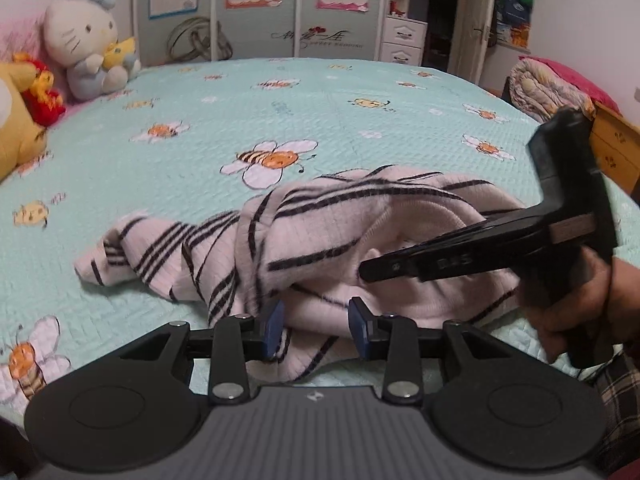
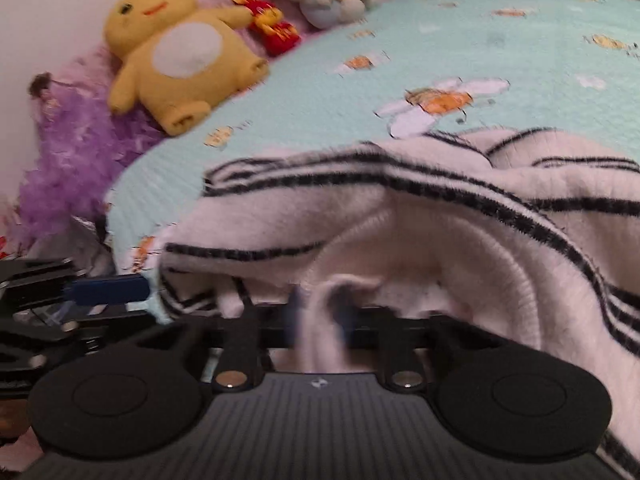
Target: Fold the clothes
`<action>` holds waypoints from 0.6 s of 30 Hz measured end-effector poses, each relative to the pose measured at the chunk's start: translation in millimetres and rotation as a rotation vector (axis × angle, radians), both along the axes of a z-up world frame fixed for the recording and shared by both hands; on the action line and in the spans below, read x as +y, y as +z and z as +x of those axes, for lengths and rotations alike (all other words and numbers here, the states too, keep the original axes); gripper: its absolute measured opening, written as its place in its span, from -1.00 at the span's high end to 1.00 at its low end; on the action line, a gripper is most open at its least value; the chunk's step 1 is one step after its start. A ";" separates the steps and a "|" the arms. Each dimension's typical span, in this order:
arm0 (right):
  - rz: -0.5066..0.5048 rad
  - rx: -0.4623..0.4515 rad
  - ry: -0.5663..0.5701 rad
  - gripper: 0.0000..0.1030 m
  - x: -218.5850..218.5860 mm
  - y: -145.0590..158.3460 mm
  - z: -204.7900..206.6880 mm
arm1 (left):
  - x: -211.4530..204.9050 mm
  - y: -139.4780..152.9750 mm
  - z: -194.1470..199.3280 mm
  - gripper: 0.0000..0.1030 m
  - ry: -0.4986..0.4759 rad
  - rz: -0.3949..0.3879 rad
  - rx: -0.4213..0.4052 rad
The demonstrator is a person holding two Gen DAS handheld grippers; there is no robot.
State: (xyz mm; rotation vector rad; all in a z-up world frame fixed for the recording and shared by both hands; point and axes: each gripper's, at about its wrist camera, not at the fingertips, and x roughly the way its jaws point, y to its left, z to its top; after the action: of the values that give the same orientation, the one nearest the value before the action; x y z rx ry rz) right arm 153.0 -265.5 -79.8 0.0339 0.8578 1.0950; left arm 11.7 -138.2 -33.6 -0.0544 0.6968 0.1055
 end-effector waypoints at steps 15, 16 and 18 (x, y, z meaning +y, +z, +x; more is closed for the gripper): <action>0.261 -0.260 -0.020 1.00 -73.9 121.6 -41.8 | -71.2 29.9 4.5 -0.55 -0.327 0.453 -0.226; 0.243 -0.262 -0.040 1.00 -76.1 119.8 -39.3 | -70.5 26.4 8.3 -0.54 -0.335 0.460 -0.199; 0.203 -0.246 -0.083 1.00 -83.7 111.4 -33.8 | -64.7 19.8 9.5 -0.54 -0.349 0.437 -0.159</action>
State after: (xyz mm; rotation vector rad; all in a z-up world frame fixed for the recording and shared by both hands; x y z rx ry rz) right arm 119.2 -349.2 31.6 0.1009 0.5186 1.0792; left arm 21.2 -202.9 -13.8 0.4717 0.5037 -0.0831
